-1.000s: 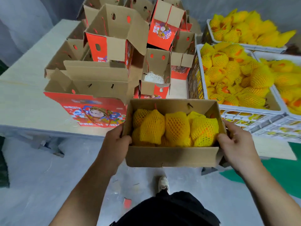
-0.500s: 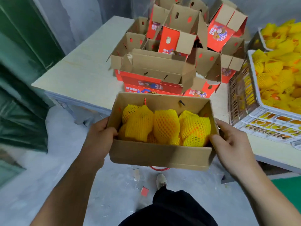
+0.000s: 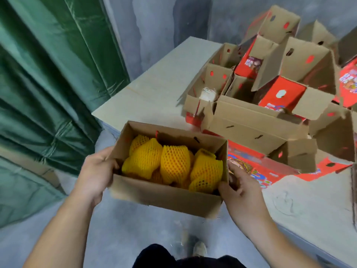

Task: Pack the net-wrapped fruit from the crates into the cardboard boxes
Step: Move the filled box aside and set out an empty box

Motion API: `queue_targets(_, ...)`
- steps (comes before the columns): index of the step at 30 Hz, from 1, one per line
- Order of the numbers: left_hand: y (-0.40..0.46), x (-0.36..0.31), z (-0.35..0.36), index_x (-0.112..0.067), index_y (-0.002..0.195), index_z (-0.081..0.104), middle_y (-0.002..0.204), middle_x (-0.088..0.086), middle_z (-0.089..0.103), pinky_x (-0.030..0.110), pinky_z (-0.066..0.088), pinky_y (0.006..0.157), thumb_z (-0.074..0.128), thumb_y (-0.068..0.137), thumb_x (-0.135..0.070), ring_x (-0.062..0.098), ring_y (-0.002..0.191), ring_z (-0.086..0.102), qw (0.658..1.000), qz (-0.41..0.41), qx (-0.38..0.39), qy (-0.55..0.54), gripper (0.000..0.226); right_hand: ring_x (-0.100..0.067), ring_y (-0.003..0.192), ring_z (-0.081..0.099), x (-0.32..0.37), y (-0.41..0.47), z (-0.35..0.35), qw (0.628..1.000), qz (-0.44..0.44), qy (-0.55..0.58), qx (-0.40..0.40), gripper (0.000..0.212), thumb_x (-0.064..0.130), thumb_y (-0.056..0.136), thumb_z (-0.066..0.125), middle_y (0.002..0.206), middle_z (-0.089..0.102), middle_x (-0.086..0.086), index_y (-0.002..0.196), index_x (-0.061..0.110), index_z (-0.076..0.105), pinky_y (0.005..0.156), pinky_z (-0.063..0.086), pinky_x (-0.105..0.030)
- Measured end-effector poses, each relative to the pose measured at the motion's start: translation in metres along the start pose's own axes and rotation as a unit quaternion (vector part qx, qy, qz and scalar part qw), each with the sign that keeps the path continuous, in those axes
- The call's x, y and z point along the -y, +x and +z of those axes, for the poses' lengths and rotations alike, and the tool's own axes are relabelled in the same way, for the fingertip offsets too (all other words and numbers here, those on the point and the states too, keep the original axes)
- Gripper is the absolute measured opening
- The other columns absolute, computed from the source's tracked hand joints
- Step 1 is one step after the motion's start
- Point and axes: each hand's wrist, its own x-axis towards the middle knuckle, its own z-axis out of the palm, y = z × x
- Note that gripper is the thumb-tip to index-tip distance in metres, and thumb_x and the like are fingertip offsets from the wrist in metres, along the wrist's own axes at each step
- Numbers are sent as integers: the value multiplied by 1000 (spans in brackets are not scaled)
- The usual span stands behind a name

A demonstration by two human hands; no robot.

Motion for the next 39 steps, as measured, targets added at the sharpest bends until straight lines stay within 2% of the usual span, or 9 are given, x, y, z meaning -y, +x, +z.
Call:
queue_targets(3, 49, -7, -23, -39, 84, 82, 69, -2, 69, 15, 30, 41, 42, 66, 13, 7, 49, 51, 999, -19, -28, -26, 68, -23, 104, 70, 5, 37, 36, 1000, -1, -8, 10, 48, -6, 89, 53, 106, 75, -1, 122, 26, 68, 92, 57, -49)
queue_targets(5, 86, -9, -39, -38, 84, 82, 67, -2, 68, 16, 35, 43, 43, 67, 13, 10, 49, 53, 999, -18, -28, -25, 67, -15, 109, 69, 7, 61, 64, 1000, -2, -6, 12, 51, 7, 87, 54, 113, 75, 7, 129, 33, 65, 96, 57, -41)
queue_targets(11, 224, -7, -75, -47, 80, 79, 75, 1, 70, 33, 49, 60, 49, 76, 10, 22, 66, 61, 999, -23, -22, 0, 65, -14, 88, 73, 8, 162, 150, 999, 27, -9, -33, 49, 6, 88, 57, 101, 77, 7, 116, 44, 70, 76, 59, -29)
queue_targets(14, 304, -15, -82, -46, 75, 77, 72, 0, 67, 33, 47, 66, 53, 77, 7, 23, 71, 59, 998, -20, 21, 49, 58, -25, 76, 72, 4, 231, 190, 995, 56, -14, -85, 42, 0, 83, 54, 86, 77, -1, 106, 31, 72, 69, 59, -41)
queue_targets(21, 467, -57, -65, -31, 128, 66, 97, -5, 74, 13, 52, 68, 54, 93, 6, 12, 86, 66, 985, 40, 132, 107, 53, -26, 91, 70, -4, 356, 257, 973, 133, -76, -172, 41, 3, 79, 50, 94, 75, -4, 111, 21, 67, 85, 57, -51)
queue_targets(25, 530, -57, -46, -15, 138, 63, 126, 17, 68, 50, 49, 106, 47, 97, 6, 36, 117, 62, 965, 45, 177, 186, 49, -38, 98, 67, -10, 398, 284, 961, 180, -111, -179, 32, 3, 85, 51, 104, 72, -15, 113, 12, 63, 87, 55, -52)
queue_targets(30, 556, -62, -34, -13, 123, 65, 115, 21, 68, 51, 52, 95, 50, 96, -4, 42, 107, 63, 942, 61, 163, 288, 32, -39, 105, 64, -7, 419, 296, 948, 201, -179, -171, 33, 13, 89, 54, 113, 71, -15, 121, 14, 59, 88, 54, -45)
queue_targets(35, 517, -57, -8, -10, 135, 59, 133, 19, 60, 53, 42, 105, 57, 86, -3, 43, 123, 55, 877, 257, 55, 403, 50, -22, 108, 67, -14, 410, 283, 957, 208, -120, -162, 48, 14, 90, 61, 120, 71, -4, 138, 15, 55, 95, 55, -44)
queue_targets(39, 460, -63, 34, -22, 133, 64, 143, 6, 49, 44, 28, 116, 63, 93, -16, 32, 134, 41, 882, 356, 105, 292, 40, -7, 102, 66, -8, 406, 276, 962, 173, -83, -195, 40, 11, 93, 59, 104, 63, 23, 131, 24, 56, 99, 54, -42)
